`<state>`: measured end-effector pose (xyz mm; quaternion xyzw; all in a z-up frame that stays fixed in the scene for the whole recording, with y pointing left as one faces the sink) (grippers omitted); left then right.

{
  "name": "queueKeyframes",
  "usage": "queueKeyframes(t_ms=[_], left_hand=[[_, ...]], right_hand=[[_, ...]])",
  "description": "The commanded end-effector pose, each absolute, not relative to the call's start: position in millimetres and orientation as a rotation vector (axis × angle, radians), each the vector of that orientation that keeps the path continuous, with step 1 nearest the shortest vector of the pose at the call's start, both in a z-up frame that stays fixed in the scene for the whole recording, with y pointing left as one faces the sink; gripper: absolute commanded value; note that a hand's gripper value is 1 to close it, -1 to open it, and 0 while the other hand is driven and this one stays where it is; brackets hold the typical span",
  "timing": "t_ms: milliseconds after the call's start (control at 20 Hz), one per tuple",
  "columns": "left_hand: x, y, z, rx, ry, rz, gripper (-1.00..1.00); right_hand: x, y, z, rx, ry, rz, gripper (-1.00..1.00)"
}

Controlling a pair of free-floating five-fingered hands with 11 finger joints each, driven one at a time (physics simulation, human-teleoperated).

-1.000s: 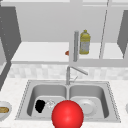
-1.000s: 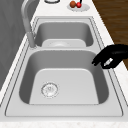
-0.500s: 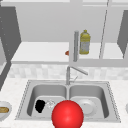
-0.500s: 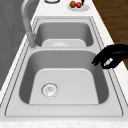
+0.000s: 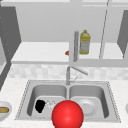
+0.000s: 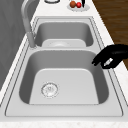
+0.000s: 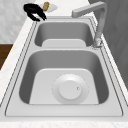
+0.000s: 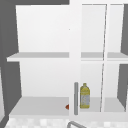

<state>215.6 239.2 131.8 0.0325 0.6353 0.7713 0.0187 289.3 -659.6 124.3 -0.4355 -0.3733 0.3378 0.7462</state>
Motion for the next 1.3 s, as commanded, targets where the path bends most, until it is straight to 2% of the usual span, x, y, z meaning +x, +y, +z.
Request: queueKeyframes(t_ms=[0,1250], left_hand=[[215.6,239.2,131.8,0.101,1.973,2.395,0.0],[215.6,239.2,131.8,0.101,1.973,2.395,0.0]], right_hand=[[293.6,-647.4,124.3,-1.022,-0.696,0.836,-1.0],[378.5,-632.2,139.6,-0.859,-0.372,1.002,-1.0]])
